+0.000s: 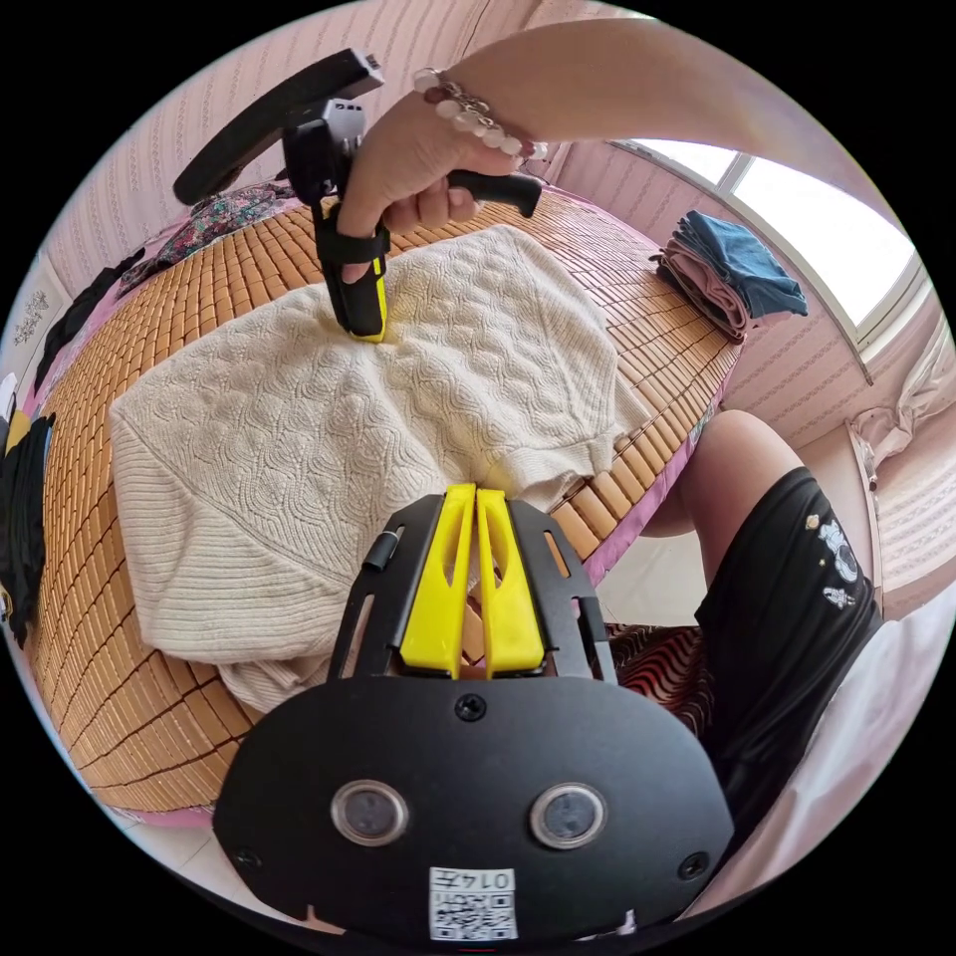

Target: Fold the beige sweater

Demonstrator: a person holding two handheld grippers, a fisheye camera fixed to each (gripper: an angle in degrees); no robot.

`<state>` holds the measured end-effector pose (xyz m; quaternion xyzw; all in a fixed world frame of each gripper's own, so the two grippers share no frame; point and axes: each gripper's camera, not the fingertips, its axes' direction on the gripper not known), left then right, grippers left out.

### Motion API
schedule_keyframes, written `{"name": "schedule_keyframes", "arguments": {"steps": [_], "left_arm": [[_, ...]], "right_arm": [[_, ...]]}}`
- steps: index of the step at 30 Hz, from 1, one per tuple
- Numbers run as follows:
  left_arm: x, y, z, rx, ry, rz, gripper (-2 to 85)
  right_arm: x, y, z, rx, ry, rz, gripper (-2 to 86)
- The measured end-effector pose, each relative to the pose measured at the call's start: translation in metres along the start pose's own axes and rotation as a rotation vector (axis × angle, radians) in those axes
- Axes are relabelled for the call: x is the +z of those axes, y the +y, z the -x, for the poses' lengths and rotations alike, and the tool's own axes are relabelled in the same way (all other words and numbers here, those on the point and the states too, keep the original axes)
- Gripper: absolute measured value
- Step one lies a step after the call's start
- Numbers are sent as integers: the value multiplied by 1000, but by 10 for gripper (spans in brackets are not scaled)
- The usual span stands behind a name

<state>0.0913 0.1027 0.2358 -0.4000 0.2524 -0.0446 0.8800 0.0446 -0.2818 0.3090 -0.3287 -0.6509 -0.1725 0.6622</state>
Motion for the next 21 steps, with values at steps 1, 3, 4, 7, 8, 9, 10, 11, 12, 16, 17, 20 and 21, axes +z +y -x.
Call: {"name": "schedule_keyframes", "arguments": {"steps": [1,3,4,7,8,9,10,11,12,16,17,20,21], "left_arm": [[1,-1,-3,-2,-9,7,-7],[1,-3,-8,-8,-26,24,-6],[0,-5,-11,-13,-34,33,-6],[-12,0,-18,-27,12,36,-5],[-20,6,-22,-38,36,-2,-4],[-25,9,-24,-41,40,-20,-4],[-33,13,-32,-36,28,-50,-4],[-41,15,-42,-28,-6,-77,4],[-44,16,-47,-21,-29,-88,9],[-55,10,-84,96,-64,-145,37],[-54,6,-92,123,-59,-137,45],[-48,-3,-108,157,-41,-116,60],[-45,-5,-111,159,-39,-109,62]], "right_arm": [[1,9,-4,24,-20,-42,-5],[9,57,-11,112,-60,-265,-5],[10,73,-11,150,-70,-339,-5],[23,160,-14,416,-182,-643,4],[33,193,-11,476,-252,-718,9],[45,223,-7,508,-301,-746,14],[53,238,-5,531,-320,-752,17],[70,267,-2,607,-350,-758,22],[89,295,0,687,-388,-762,27],[132,359,0,808,-499,-804,49],[142,373,1,824,-513,-829,57],[159,404,3,880,-507,-891,80],[166,415,3,922,-496,-922,89]]}}
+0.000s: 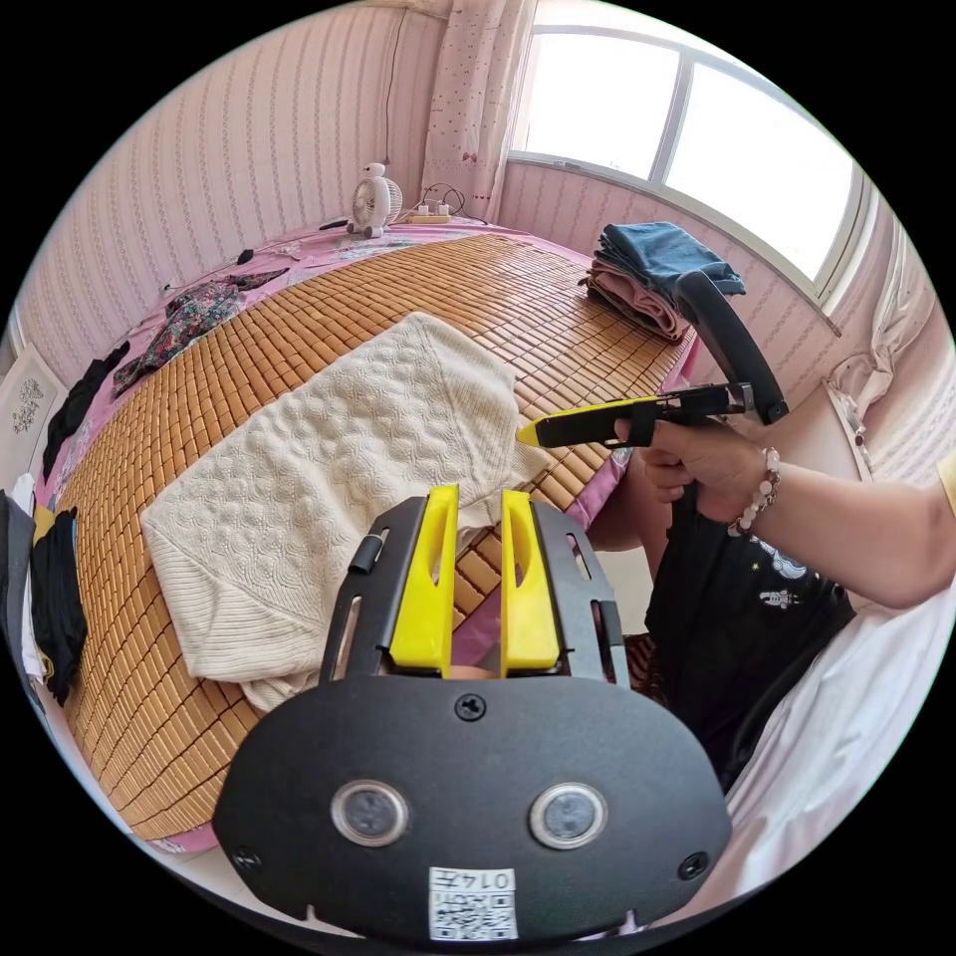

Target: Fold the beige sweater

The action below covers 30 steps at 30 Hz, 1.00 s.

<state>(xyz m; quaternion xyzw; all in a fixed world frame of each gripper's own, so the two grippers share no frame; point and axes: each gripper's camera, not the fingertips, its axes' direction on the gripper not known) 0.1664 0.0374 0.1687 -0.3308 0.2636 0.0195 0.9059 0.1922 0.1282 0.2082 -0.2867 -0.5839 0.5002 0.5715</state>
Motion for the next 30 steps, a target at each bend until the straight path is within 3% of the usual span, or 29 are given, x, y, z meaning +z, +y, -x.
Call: {"name": "schedule_keyframes", "arguments": {"steps": [11,14,30], "left_arm": [[50,-31,-54,115,8,106,94],[68,-38,-65,146,6,146,103],[105,-66,-97,283,-33,217,137]], "right_arm": [[-9,29,-73,-22,-114,34,44],[-3,28,-90,-30,-217,126,33],[-32,16,-173,52,-379,87,7]]}}
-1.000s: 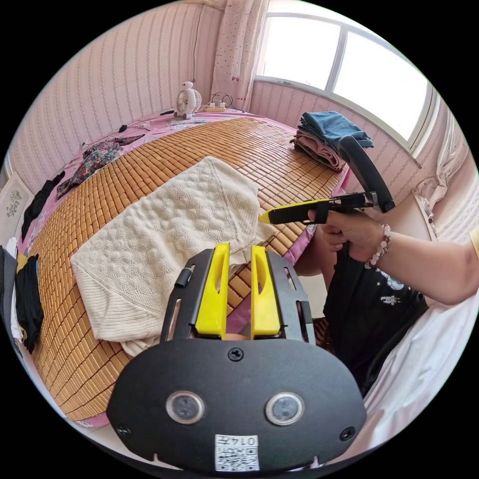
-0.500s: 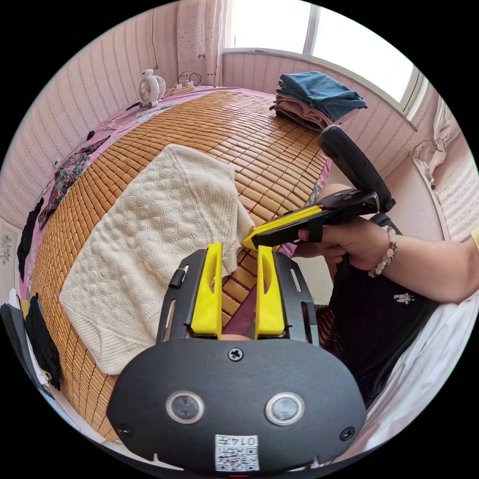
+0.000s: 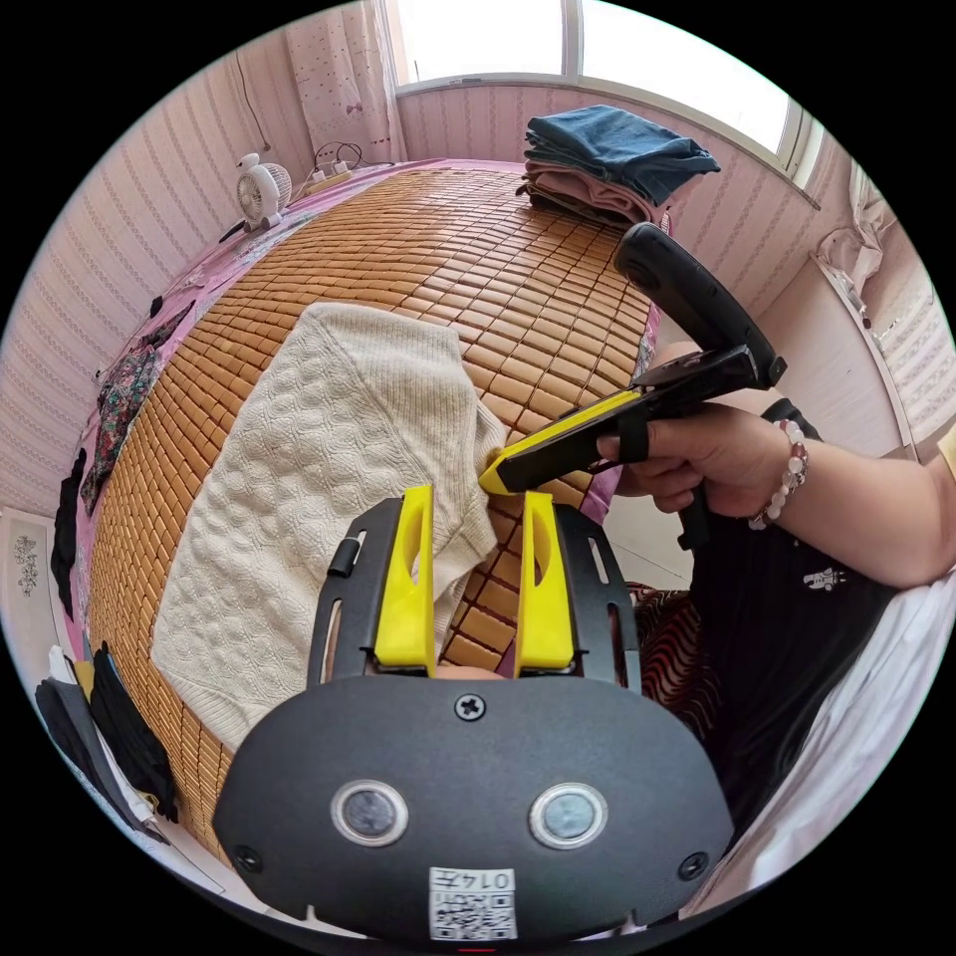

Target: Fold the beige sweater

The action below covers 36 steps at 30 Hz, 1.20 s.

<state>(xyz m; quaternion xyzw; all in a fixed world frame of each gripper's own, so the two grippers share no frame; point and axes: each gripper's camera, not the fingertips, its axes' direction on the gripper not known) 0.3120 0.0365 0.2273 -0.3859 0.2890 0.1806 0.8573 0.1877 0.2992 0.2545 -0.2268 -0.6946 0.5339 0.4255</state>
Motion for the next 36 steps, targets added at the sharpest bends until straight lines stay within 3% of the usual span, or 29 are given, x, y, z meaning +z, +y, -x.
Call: {"name": "schedule_keyframes", "arguments": {"steps": [13,22,31,34,36], "left_arm": [[23,-29,-40,164,-42,47,187],[41,-40,-34,7,-145,101,40],[36,-35,-23,-115,-149,114,25],[32,-28,-26,-116,-166,103,23],[28,-24,-27,-104,-165,102,22]], "right_arm": [[-41,-4,-24,-32,-180,-82,7],[-53,-6,-29,-57,-165,-45,8],[-62,-10,-41,-18,-223,-29,17],[-67,-10,-50,12,-347,-58,21],[-75,-7,-69,84,-580,-153,29]]}}
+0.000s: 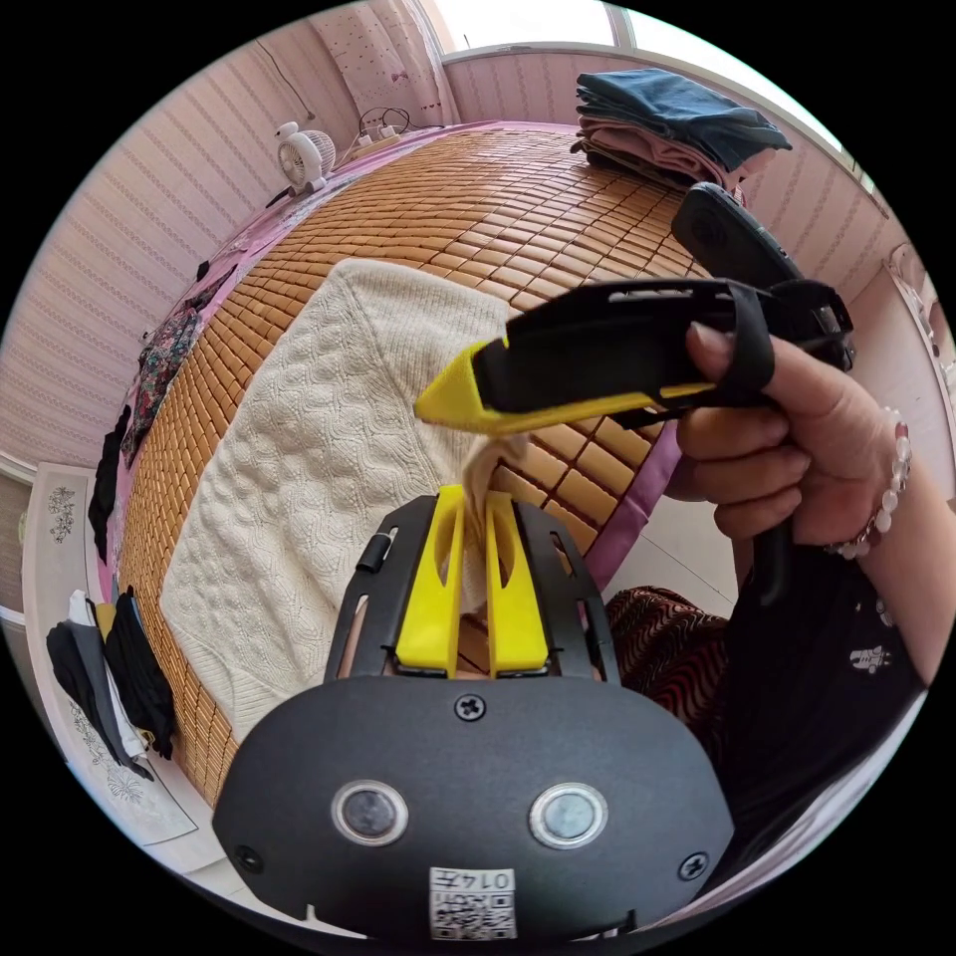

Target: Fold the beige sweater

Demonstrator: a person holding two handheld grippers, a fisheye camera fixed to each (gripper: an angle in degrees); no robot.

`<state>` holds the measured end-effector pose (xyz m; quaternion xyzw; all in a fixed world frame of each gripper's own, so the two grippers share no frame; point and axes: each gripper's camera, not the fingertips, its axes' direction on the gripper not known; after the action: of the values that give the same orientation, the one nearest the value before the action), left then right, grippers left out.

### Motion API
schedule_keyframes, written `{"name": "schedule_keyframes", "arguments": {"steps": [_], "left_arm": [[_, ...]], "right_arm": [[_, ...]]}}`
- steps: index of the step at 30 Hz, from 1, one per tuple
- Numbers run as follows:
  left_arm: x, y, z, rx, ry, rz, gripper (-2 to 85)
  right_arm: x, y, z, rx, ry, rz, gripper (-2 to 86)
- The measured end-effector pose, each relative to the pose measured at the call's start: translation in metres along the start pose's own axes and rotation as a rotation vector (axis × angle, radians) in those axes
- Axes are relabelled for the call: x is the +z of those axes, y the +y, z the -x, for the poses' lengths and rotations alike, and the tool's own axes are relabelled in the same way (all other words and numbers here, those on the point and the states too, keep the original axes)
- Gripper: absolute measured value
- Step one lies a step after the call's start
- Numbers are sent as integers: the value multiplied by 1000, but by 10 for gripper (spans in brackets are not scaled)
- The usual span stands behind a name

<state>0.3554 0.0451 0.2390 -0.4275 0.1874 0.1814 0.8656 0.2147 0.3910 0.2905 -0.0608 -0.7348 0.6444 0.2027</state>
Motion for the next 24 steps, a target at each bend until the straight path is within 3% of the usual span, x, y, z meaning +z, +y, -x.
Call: {"name": "schedule_keyframes", "arguments": {"steps": [3,11,18,20,24], "left_arm": [[-7,8,5,8,24,4,20],[-36,56,20,35,116,103,17],[-67,120,44,-56,188,129,14],[-82,139,56,-102,197,95,13],[-103,161,75,-153,197,38,12]], "right_arm": [[-18,1,-12,73,-129,-117,46],[-5,2,-2,18,-105,-125,81],[25,21,72,-297,518,-114,93],[32,27,79,-289,680,-147,87],[52,24,64,-134,713,-21,73]]}}
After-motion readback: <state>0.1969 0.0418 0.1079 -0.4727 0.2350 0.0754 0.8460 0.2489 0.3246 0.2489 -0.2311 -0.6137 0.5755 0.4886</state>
